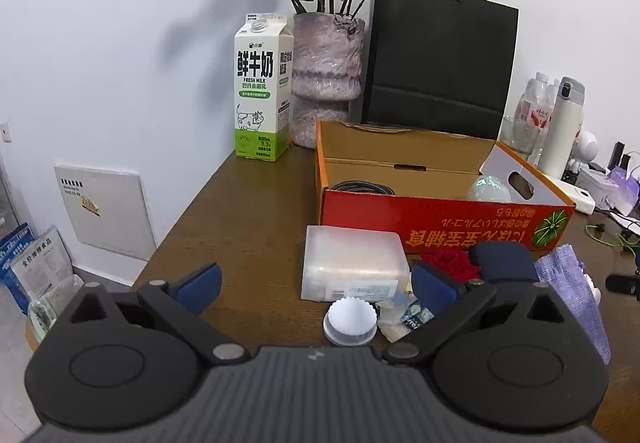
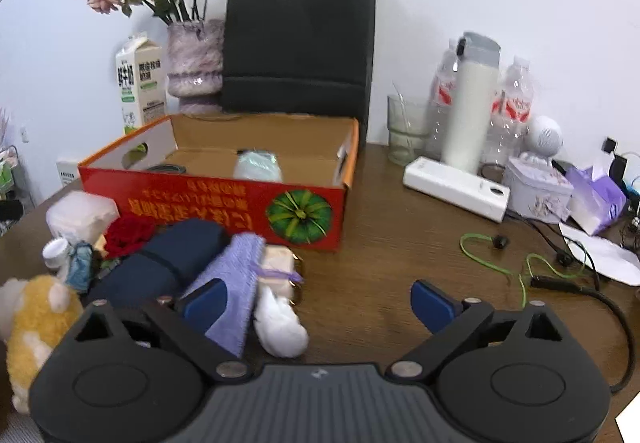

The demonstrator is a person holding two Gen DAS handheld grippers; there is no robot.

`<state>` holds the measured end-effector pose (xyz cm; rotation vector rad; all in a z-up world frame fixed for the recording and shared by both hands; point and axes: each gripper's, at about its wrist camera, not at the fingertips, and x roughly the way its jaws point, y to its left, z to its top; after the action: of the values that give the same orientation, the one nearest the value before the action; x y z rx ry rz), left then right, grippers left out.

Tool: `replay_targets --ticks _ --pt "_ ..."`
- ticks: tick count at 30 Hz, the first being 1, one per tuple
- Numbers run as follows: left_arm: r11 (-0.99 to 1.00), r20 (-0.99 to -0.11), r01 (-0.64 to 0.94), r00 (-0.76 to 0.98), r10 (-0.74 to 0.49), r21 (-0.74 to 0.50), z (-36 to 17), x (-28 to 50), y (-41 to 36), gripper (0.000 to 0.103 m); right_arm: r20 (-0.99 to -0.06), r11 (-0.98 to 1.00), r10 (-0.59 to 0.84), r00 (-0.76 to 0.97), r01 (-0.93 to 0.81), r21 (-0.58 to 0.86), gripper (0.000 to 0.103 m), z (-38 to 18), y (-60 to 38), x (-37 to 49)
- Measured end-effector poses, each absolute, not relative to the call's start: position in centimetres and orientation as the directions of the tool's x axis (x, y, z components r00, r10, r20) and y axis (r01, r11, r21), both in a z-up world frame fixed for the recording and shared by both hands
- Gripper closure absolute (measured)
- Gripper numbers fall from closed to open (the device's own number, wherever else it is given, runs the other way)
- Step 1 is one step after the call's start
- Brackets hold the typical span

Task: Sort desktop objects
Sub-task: 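Grasp the white tissue with the right tool while the left tool grasps the clear plastic box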

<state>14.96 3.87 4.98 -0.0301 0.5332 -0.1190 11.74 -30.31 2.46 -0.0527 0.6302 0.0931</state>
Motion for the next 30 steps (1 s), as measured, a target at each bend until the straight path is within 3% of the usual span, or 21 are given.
replay_targets --ticks 4,10,16,26,27,28,29,30 --pt "0.994 -0.499 0.088 0.86 -0.107 -0.062 5.2 15.2 3.3 0.0 -0.627 0.994 0.082 0.775 -0.108 -0.004 0.022 1.1 -31.5 12.2" --pt "0.996 -0.524 0.086 0.849 -0.065 0.015 4.2 17.0 0.9 0.0 -0.628 0.975 0.155 0.762 -0.219 -0.025 0.029 0.4 -30.0 12.9" --pt "0.995 -0.57 0.095 0.818 -0.072 0.011 3.1 19.9 -0.5 0.0 -0.653 0.973 0.164 0.739 -0.231 -0.018 0.051 -0.5 -30.0 14.6" --pt "0.997 -0.641 0.067 0.767 -0.029 0.035 0.3 23.3 -0.8 0.0 -0.647 0.978 0.188 0.739 -0.204 0.051 0.053 -1.0 -31.2 14.8" --pt "0.998 -0.646 0.066 0.762 -0.044 0.01 0.3 23.4 -0.4 0.005 -0.645 0.977 0.191 0.74 -0.204 0.055 0.054 -1.0 -31.3 14.8" --pt "0.997 -0.65 0.07 0.757 -0.066 -0.02 0.3 23.4 -0.1 0.016 -0.643 0.977 0.194 0.741 -0.205 0.058 0.061 -0.9 -31.3 14.8" --pt "0.997 -0.654 0.071 0.753 -0.077 -0.035 0.4 23.4 0.1 0.019 -0.641 0.977 0.197 0.742 -0.207 0.06 0.074 -0.9 -31.3 14.7" --pt "0.997 -0.655 0.067 0.753 -0.071 -0.032 0.4 23.4 0.1 0.019 -0.638 0.977 0.196 0.744 -0.207 0.058 0.079 -0.9 -31.3 14.7"
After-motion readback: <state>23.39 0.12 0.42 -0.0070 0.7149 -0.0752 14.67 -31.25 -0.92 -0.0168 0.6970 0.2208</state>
